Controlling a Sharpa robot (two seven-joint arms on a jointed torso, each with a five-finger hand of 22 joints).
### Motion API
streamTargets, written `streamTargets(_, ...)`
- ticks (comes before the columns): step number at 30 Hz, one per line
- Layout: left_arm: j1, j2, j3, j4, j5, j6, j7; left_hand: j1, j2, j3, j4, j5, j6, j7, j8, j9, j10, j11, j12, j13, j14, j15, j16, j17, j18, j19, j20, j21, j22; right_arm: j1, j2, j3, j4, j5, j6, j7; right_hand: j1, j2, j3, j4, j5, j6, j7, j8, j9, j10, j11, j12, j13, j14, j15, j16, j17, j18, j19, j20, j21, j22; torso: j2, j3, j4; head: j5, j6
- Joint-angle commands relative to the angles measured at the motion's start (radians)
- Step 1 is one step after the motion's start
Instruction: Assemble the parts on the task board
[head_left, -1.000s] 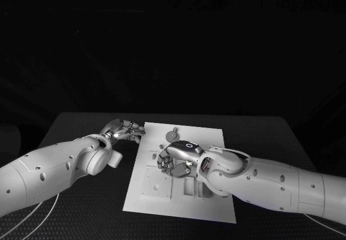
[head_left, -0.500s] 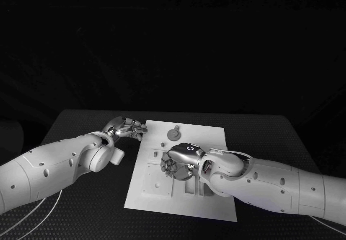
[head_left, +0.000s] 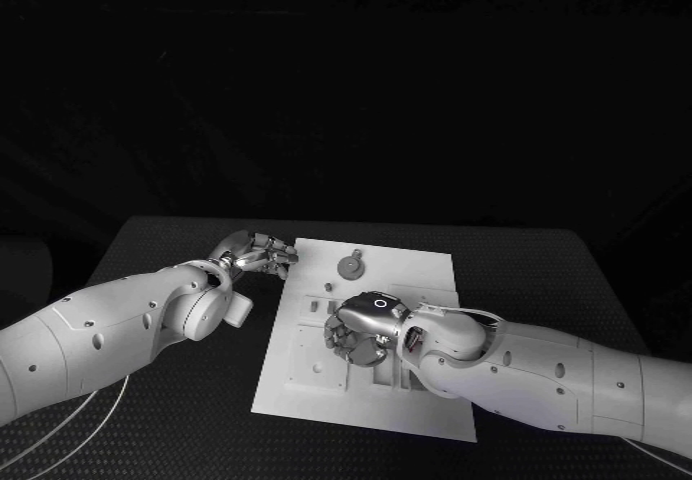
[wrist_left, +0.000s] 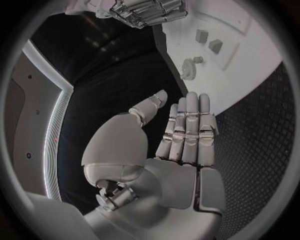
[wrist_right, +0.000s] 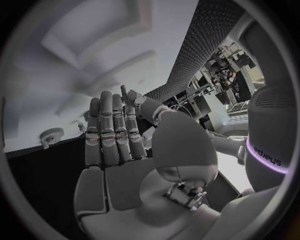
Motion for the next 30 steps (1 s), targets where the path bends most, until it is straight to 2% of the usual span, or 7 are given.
streamTargets(1, 0.002, 0.002, 0.001, 0.002, 0.007, 0.0, 0.011, -0.008, -0.001, -0.006, 0.001, 0.001, -0.01, 0.001, 0.006, -0.001, -0.005, 0.0, -0.003, -0.001, 0.004, 0.001, -0.006, 0.001, -0.001, 0.007, -0.001, -0.004, -0.002, -0.001, 0.002, 0.0, -0.001, -0.033, -0.003, -0.006, 0.004, 0.009, -0.005, 0.001, 0.0, -0.002, 0.006, -0.005, 0.001, 0.007, -0.001, -0.006, 0.002, 0.005, 0.001, -0.005, 0.001, 0.006, 0.008, -0.003, -0.006, 0.002, 0.0, 0.0001, -0.0012, 0.001, -0.001)
streamTargets(30, 0.002, 0.001, 0.001, 0.003, 0.007, 0.006, 0.008, -0.007, -0.001, -0.006, 0.001, 0.002, -0.011, 0.001, 0.007, -0.002, -0.007, 0.0, -0.003, -0.001, 0.005, 0.001, -0.009, 0.004, -0.001, 0.008, -0.001, -0.006, -0.002, -0.003, 0.004, -0.001, -0.016, -0.076, -0.002, -0.029, 0.006, 0.008, -0.005, 0.001, 0.0, -0.001, 0.005, -0.005, 0.003, 0.009, -0.002, -0.008, 0.006, 0.008, 0.001, -0.008, 0.006, 0.006, 0.01, -0.004, -0.007, 0.003, 0.0, -0.0003, -0.0006, -0.001, -0.001)
